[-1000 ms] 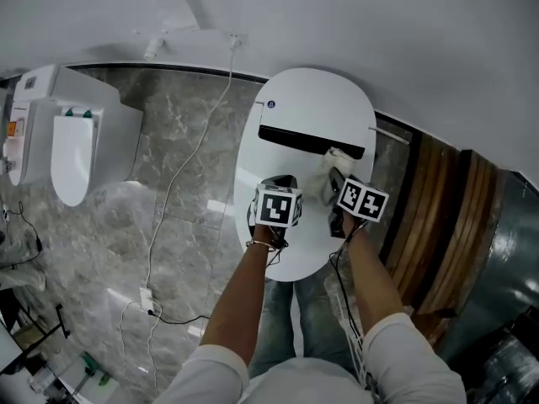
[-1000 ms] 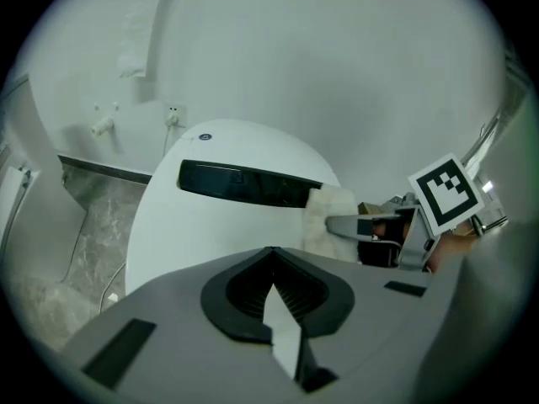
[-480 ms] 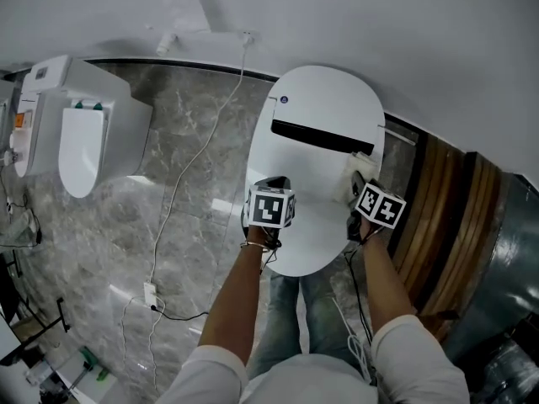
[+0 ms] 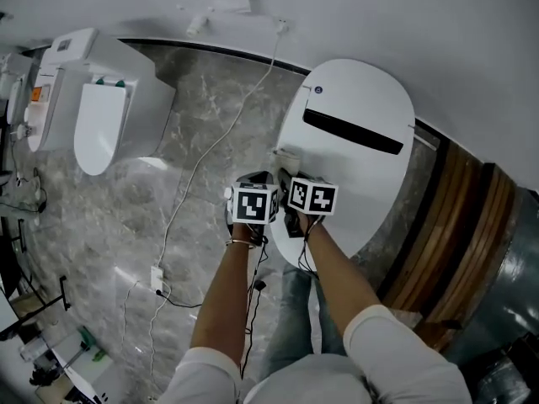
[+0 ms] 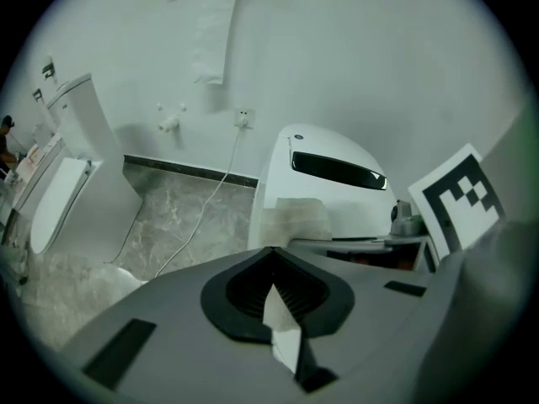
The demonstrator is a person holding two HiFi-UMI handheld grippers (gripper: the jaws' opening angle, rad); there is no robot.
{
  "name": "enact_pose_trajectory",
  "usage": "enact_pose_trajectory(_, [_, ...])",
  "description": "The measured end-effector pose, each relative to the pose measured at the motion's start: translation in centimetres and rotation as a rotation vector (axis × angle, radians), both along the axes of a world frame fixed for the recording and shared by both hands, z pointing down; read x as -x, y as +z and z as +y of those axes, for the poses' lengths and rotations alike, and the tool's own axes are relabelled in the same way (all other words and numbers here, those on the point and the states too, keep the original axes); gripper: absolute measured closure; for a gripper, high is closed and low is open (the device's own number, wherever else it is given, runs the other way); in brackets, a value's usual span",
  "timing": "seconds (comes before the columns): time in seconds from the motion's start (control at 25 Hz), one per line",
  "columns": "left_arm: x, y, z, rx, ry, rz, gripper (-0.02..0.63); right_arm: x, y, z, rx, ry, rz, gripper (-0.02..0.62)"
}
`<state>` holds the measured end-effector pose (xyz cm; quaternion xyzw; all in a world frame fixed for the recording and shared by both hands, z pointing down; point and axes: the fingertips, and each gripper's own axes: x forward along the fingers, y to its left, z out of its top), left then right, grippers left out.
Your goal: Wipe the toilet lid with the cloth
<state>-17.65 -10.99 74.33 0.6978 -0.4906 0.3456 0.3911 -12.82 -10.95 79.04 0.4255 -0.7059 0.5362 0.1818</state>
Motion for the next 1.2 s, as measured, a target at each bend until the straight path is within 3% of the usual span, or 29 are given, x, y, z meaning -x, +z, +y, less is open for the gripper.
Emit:
enact_pose_trajectory(0.16, [-0.6,0.3,1.3,0.016,-0.007,0.028,0.594,-2.8,0.8,0.9,0.013,-0.036,0.09,0.499])
enact_pose_trajectory(0.32, [-4.2,1.0,2.5,0.038,0.049,0.065,0.594,-8.7,0.6,2.8,0.003,-0.047,0.163,0.499])
enact_pose_trajectory(0.6, [-12.1,0.8,3.6,0.021,0.173,0.132,0.594,-23.4,1.1,8.3,0.05,0.158,0.263,0.494])
enact_pose_trajectory(0.84, [-14.7,1.0,4.5,0.012,0.256,0.124,0.594,-32.6,1.9,11.7,0.111,0.31,0.343,0.495])
enact_pose_trajectory(1.04, [-13.0,0.7,5.4,0.021,0.24,0.113,0.594,-32.1,0.8,11.7,0.094,0.33,0.368,0.495])
enact_pose_trajectory(1.2, [-8.9,0.9,7.1,0.055,0.186,0.08,0.594,-23.3,-0.6,11.0,0.029,0.228,0.241,0.495])
